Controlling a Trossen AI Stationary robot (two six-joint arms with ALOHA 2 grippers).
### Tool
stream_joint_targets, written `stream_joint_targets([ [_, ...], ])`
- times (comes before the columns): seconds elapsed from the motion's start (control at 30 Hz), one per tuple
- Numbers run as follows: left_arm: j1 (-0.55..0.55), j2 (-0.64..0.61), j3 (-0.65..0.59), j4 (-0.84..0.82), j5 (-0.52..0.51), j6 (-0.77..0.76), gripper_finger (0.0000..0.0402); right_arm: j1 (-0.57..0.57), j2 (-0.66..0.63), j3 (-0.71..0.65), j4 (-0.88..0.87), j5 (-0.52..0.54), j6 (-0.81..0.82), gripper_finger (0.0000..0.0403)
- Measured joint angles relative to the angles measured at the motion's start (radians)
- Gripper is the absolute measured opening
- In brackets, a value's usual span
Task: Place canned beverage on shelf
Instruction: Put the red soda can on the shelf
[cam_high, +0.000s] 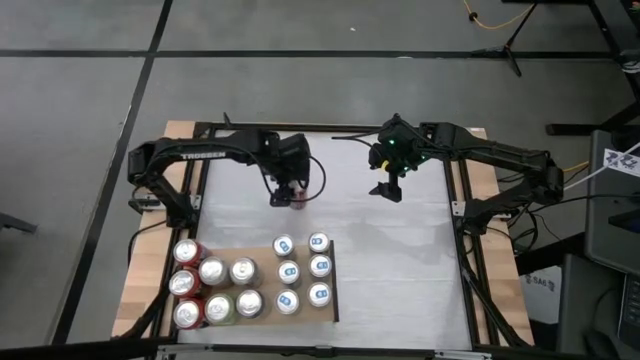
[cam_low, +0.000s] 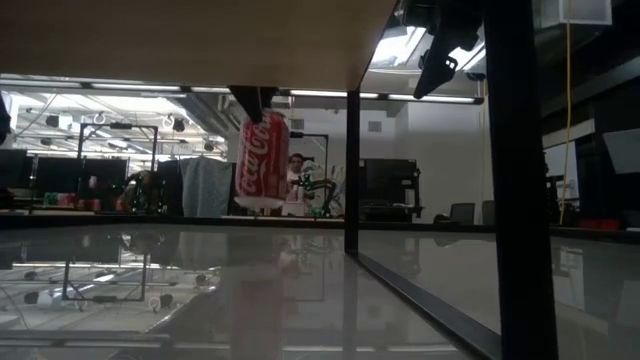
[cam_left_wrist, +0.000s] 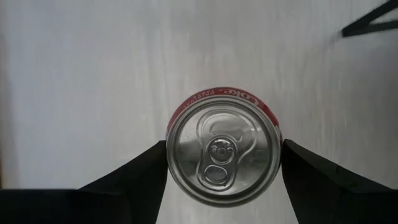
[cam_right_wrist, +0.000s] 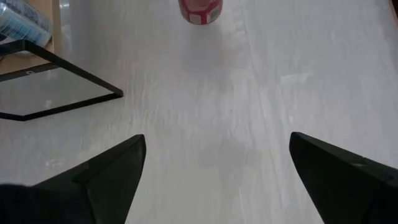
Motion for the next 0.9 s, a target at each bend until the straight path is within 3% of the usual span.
stream_joint_targets([
  [0.53,-0.008,-0.240,0.003,-0.089,-0.068,-0.173,0.0260,0.000,0.000,0.000,0.017,0.000,0.000,0.0386],
  [0.9,-0.142,-0.373,0.003,-0.270,-0.095,-0.429,0.0260,0.000,0.000,0.000,0.087,0.000,0.000,0.0386],
])
